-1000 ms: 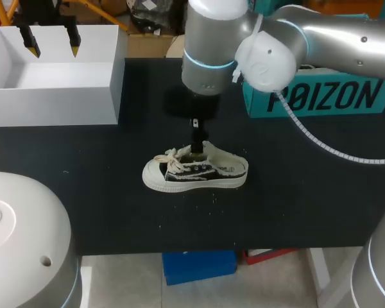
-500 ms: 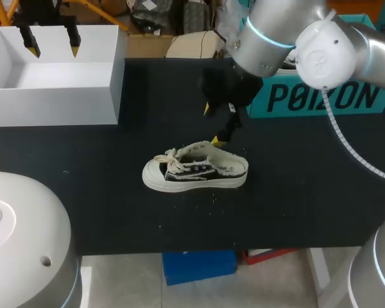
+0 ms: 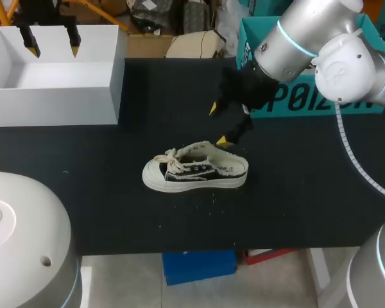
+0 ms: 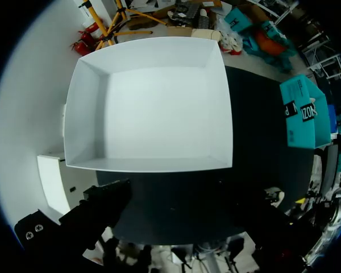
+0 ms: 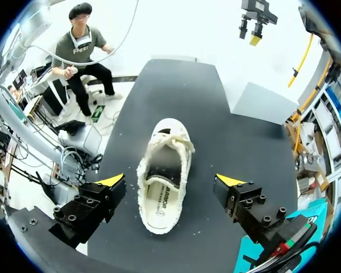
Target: Take the shoe out of the shoebox, open the shoe tongue, remove and reinsert the insole, then place the shoe into the shoebox
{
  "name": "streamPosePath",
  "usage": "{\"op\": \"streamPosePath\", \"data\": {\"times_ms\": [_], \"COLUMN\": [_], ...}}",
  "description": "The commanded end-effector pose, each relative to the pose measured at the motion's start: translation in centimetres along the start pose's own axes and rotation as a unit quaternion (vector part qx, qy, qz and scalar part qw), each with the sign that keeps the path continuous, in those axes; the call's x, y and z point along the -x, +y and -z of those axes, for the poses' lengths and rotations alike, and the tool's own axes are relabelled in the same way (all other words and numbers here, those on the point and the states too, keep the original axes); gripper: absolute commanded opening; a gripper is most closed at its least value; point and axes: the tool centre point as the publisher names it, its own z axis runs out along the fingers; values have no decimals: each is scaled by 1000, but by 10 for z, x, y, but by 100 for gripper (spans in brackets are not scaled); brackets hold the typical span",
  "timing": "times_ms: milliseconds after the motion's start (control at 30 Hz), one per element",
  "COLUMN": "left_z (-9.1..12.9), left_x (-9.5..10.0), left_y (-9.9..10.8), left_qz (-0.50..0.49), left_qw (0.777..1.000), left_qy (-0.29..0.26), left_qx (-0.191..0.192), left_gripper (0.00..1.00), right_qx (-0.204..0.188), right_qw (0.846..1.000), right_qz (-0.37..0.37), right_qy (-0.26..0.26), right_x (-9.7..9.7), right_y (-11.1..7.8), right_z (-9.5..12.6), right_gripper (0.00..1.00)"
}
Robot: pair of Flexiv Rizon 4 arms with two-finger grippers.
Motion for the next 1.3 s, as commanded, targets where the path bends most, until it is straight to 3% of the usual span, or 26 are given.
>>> {"op": "streamPosePath", "data": {"times_ms": [33, 567, 700, 933, 1300], "left_z": [0, 0, 0, 0, 0], "left_x": [-1, -1, -1, -1, -1], "left_y": [0, 0, 0, 0, 0], "left_qz": [1, 1, 1, 1, 1], "left_qw": [1000, 1000, 1000, 1000, 1000], "left_qy": [-2, -2, -2, -2, -2], "left_qx": [1, 1, 1, 1, 1], "left_gripper": [100, 100, 100, 100, 100], "right_qx": [0, 0, 20, 45, 96], "right_qw": [1000, 1000, 999, 997, 993], "right_qz": [0, 0, 5, -2, -48], "right_qy": [-1, -1, -28, -61, -55], "right_x": [-1, -1, -12, -18, -18], "right_y": [0, 0, -1, -15, -55], "right_z": [-1, -1, -1, -13, -43], "right_gripper": [100, 100, 100, 100, 100]}}
